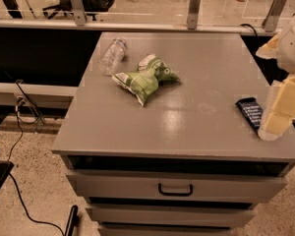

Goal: Move rxbar blueberry near green jalapeno chip bag

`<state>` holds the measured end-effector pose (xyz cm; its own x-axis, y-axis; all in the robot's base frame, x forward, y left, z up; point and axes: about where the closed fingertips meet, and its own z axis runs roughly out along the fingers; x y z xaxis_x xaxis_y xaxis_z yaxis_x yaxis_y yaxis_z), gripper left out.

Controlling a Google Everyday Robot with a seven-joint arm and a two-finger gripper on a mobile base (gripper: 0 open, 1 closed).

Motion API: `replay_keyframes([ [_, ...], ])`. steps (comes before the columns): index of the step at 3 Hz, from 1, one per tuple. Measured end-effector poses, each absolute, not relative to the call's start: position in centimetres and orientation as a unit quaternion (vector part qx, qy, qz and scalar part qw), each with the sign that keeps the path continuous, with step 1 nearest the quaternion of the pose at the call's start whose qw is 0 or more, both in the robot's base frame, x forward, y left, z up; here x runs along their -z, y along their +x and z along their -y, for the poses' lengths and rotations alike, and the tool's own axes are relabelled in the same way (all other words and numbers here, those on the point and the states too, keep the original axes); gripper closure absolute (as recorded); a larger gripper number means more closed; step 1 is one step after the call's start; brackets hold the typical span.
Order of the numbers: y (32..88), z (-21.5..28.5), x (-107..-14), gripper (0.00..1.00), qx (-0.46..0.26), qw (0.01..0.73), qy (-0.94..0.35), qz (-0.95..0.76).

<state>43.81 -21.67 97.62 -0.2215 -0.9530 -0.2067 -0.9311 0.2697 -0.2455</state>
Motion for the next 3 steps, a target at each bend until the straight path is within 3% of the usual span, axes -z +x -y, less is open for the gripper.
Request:
replay_keyframes([
  [3, 45.5, 23.1, -98.3, 0.00, 0.057, 0.155, -0.549, -0.819],
])
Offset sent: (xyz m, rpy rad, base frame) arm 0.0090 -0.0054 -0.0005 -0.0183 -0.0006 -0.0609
